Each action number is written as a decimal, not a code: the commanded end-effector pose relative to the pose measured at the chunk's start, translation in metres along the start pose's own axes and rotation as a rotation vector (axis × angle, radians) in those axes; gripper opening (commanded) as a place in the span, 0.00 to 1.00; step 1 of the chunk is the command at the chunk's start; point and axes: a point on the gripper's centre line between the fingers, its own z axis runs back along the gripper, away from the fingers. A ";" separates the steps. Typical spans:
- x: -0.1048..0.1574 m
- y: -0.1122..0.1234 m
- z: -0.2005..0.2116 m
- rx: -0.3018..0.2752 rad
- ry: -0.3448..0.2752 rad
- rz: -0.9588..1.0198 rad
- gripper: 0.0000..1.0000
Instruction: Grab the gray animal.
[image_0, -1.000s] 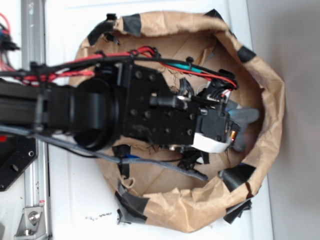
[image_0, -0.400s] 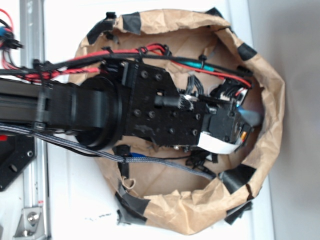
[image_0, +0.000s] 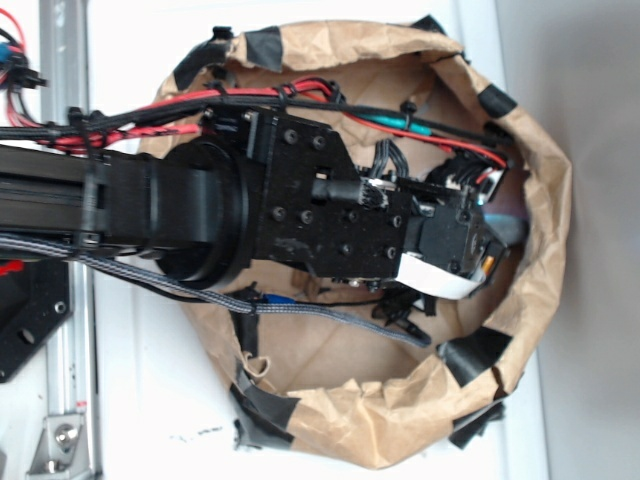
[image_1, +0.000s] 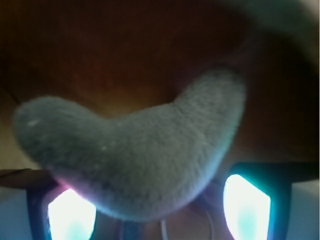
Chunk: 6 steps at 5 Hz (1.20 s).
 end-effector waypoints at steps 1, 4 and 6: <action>0.005 0.000 -0.009 -0.020 -0.005 0.002 0.37; -0.003 -0.003 0.062 -0.086 0.175 0.240 0.00; -0.029 -0.004 0.113 -0.276 0.461 0.555 0.14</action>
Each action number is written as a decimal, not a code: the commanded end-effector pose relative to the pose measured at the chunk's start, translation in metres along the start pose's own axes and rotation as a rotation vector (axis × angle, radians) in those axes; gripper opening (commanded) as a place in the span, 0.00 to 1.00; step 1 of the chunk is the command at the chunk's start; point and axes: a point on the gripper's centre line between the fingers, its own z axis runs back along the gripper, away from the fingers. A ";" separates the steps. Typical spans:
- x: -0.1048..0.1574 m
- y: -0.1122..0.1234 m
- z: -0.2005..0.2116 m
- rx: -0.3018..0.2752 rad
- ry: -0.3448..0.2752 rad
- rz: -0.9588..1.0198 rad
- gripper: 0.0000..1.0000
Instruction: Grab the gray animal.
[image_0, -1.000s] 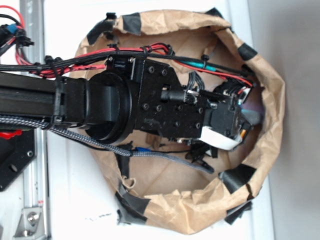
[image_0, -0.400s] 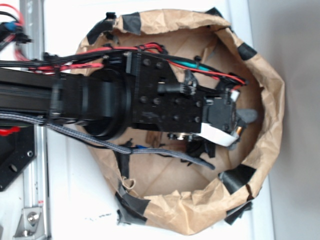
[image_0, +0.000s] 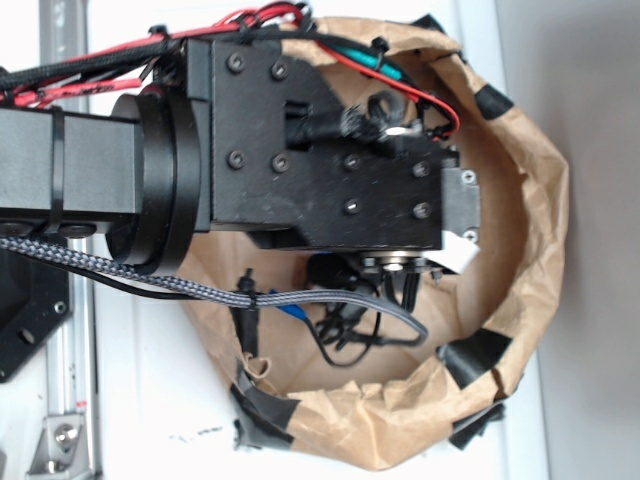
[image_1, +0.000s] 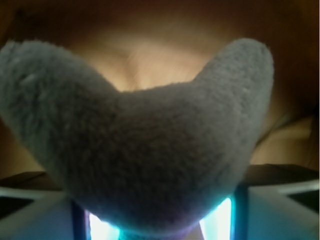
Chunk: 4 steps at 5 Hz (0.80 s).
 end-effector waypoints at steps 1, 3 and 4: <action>-0.011 0.006 0.052 -0.132 -0.113 0.488 0.00; -0.003 0.010 0.065 -0.131 -0.188 0.559 0.00; -0.006 0.008 0.060 -0.109 -0.178 0.570 0.00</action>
